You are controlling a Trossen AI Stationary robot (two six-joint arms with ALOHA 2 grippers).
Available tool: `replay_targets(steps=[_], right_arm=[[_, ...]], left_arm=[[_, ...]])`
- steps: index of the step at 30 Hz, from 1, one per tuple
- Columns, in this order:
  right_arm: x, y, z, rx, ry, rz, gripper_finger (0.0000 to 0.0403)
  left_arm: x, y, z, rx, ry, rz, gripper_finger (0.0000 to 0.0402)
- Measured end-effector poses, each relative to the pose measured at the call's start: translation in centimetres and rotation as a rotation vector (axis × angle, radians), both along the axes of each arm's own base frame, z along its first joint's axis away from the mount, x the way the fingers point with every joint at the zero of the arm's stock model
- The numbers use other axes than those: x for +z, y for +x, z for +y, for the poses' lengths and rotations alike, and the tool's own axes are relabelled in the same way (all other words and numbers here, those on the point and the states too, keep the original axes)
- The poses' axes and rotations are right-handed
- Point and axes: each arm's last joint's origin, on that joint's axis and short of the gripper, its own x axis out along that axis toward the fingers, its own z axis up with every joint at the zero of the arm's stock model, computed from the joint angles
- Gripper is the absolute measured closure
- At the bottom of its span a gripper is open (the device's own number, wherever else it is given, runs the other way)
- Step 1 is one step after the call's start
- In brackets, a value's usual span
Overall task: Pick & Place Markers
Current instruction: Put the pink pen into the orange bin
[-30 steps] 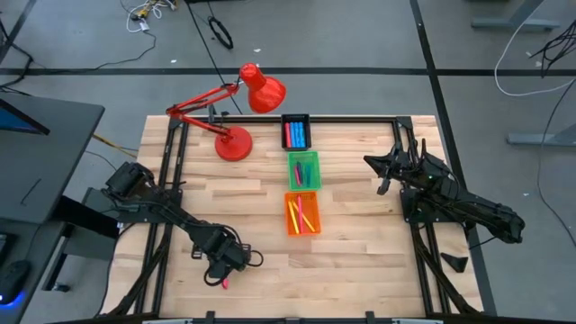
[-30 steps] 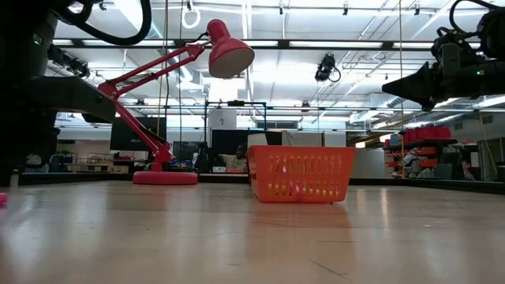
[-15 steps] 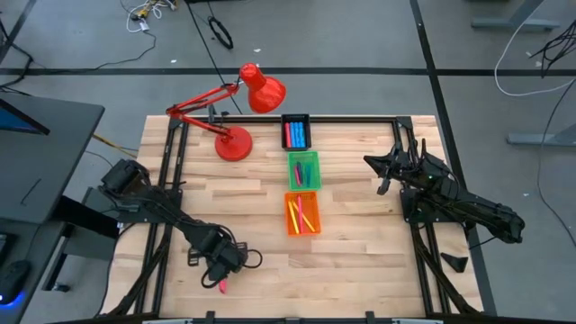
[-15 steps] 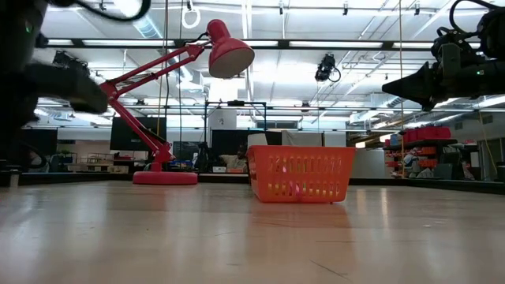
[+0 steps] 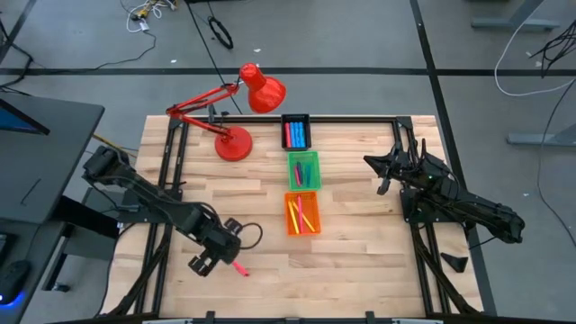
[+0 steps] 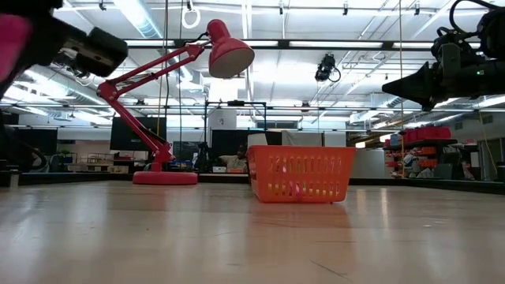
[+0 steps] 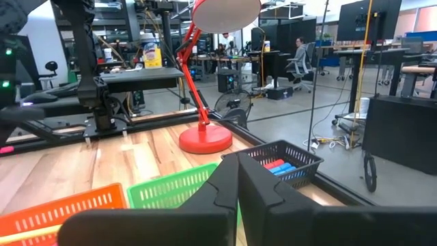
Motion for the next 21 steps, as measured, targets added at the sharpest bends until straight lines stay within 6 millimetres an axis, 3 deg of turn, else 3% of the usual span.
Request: replay_targets(steps=[9, 21], right_arm=[[0.0, 0.0, 0.0, 0.000, 0.000, 0.000, 0.0392], [0.0, 0.0, 0.0, 0.000, 0.000, 0.000, 0.0392]], left_arm=[[2.2, -1.0, 1.7, 0.592, -0.162, 0.140, 0.0377], [3.2, -2.0, 2.5, 1.358, -0.332, 0.320, 0.0377]])
